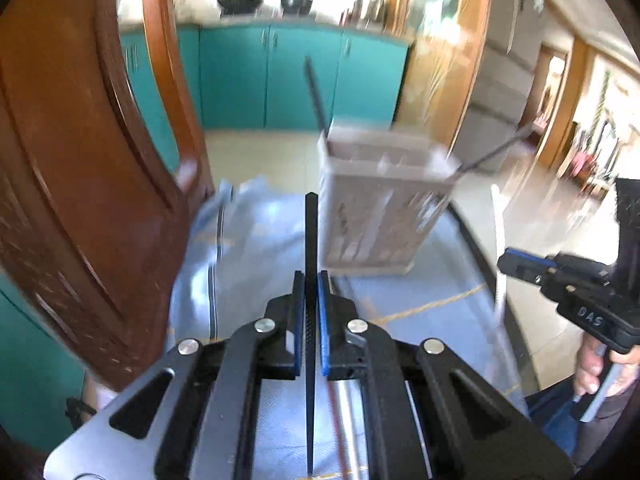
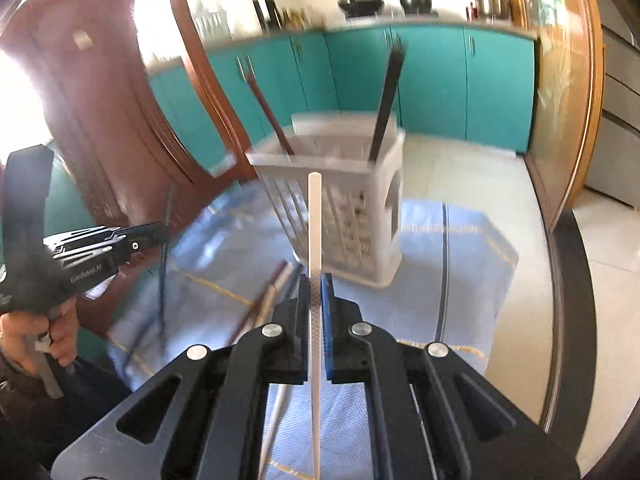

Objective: Organize utensils
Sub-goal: 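Carry both chopsticks over the white basket and open both tools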

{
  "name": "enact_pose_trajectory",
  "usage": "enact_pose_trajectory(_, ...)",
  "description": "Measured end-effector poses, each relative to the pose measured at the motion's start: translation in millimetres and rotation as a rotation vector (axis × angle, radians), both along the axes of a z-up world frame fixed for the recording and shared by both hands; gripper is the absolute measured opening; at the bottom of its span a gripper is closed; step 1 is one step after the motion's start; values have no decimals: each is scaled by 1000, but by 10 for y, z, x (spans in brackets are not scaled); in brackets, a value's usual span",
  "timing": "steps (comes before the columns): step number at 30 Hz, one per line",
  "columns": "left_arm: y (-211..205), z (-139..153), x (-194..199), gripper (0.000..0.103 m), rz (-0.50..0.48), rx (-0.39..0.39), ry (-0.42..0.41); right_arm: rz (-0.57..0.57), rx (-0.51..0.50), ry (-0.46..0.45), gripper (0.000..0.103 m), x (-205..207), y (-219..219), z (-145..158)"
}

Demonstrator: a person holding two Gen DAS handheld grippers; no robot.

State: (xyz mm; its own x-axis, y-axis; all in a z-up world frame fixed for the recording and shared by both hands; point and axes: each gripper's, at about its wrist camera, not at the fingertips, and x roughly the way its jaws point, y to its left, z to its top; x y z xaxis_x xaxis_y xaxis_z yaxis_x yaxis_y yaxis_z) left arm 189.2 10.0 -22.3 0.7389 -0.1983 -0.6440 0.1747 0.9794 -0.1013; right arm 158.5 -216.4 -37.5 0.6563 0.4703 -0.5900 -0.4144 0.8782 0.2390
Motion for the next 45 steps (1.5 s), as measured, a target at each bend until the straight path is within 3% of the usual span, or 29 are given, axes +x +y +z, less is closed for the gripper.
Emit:
enact_pose_trajectory(5,-50,573,-163,7,-33,-16,-149,-3,102,-87,6,-138,-158,453)
enact_pose_trajectory(10,-9,1068,6,7,-21,-52,-243,-22,203,-214,6,11,-160,1134)
enact_pose_trajectory(14,22,1465,143,7,3,-97,-328,-130,259,-329,6,228,-190,1520)
enact_pose_trajectory(18,68,1690,262,7,31,-173,-383,-269,267,-420,6,381,-223,1553)
enact_pose_trajectory(20,63,1697,360,7,59,-192,-413,-325,235,-444,6,483,-188,1427)
enact_pose_trajectory(23,60,1581,592,7,91,-216,-434,-342,203,-410,6,695,-144,1240)
enact_pose_trajectory(26,32,1434,824,7,135,-230,-415,-336,152,-381,6,788,-55,1079)
enact_pose_trajectory(32,-134,1063,1212,7,163,-146,-332,-280,49,-342,6,768,106,785)
enact_pose_trajectory(37,-296,845,1273,7,152,-83,-288,-271,63,-311,6,692,32,643)
enact_pose_trajectory(45,-359,714,1083,7,136,-48,-287,-289,70,-418,13,336,-23,765)
